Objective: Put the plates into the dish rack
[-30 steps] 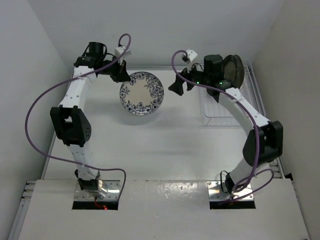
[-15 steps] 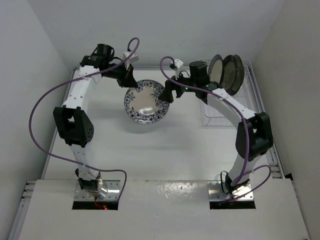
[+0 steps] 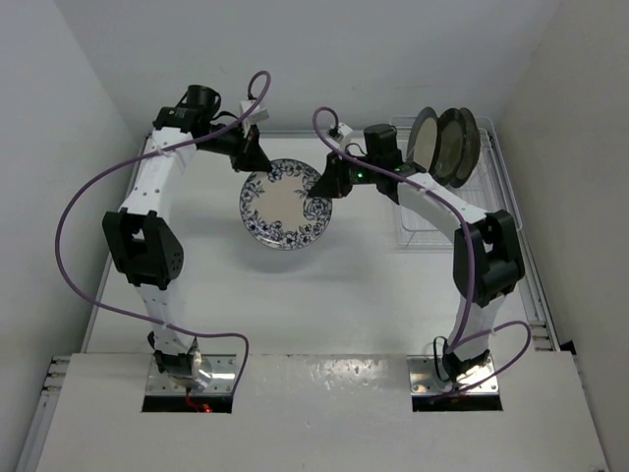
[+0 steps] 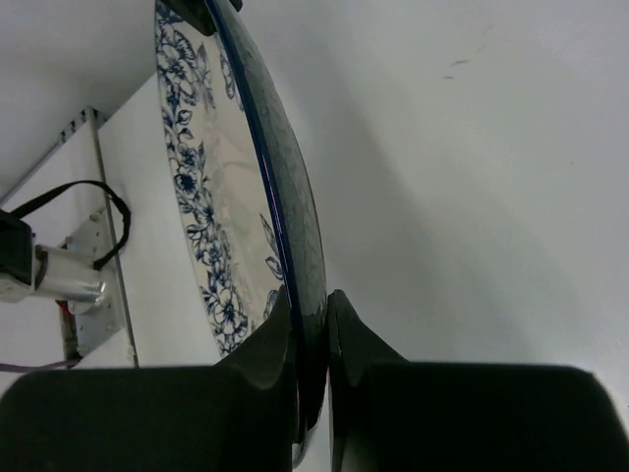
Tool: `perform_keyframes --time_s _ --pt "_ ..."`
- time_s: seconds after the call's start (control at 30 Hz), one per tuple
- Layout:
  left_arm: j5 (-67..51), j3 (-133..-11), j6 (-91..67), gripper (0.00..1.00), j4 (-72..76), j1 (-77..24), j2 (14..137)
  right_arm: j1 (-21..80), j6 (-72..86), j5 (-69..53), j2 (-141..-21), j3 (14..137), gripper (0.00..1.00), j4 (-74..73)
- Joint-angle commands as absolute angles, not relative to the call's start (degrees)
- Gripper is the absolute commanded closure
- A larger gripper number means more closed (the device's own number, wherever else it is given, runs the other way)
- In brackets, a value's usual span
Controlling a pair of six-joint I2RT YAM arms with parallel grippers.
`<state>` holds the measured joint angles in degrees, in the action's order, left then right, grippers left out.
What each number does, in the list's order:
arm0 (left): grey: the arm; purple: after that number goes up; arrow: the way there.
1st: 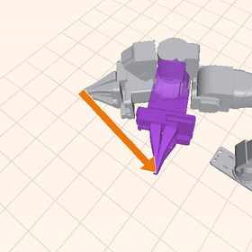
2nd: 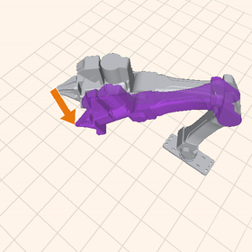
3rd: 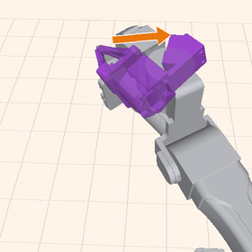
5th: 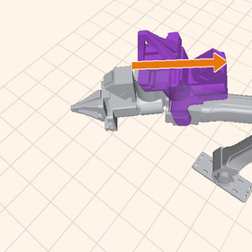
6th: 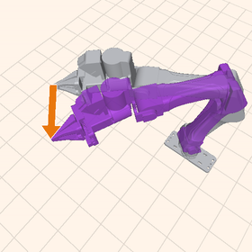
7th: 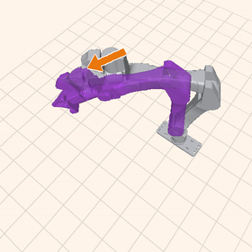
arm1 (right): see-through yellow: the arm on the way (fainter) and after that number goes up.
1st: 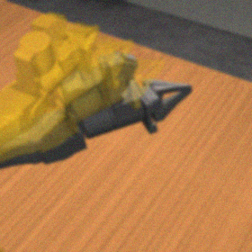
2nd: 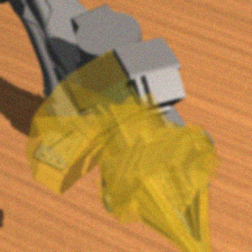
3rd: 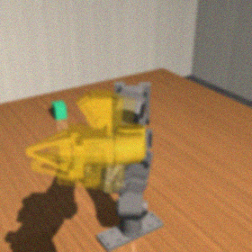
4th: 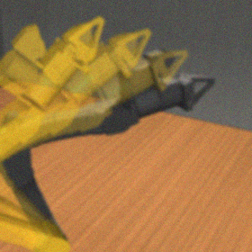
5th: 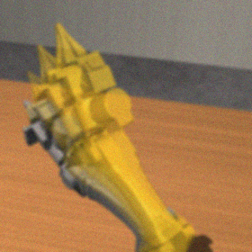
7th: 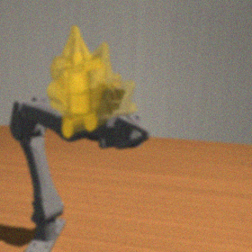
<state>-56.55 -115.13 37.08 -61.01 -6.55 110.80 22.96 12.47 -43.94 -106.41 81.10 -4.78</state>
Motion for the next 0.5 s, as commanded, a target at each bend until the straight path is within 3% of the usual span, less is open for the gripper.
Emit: perform_keyframes --time_s 0.0,0.03,0.07,0.17,0.47 --pt "-66.3 -117.9 35.3 1.00 -61.4 -6.5 108.5 22.5 18.1 -45.7 -103.8 80.9 1.00 3.1" --pt "-64.4 -117.1 33.2 1.00 -60.0 -6.5 108.5 22.4 19.3 -45.9 -103.0 80.1 1.00 5.9" --pt "-62.7 -117.1 31.0 0.78 -58.2 -6.5 108.5 22.2 20.2 -45.7 -102.4 79.4 1.00 7.1" --pt "-56.6 -117.1 26.5 0.00 -55.4 -6.5 108.5 20.7 24.2 -42.7 -98.3 76.0 1.00 12.6" --pt "-36.7 -122.3 9.9 0.00 -45.0 1.8 108.6 10.1 27.2 -27.2 -86.4 76.7 1.00 11.0"
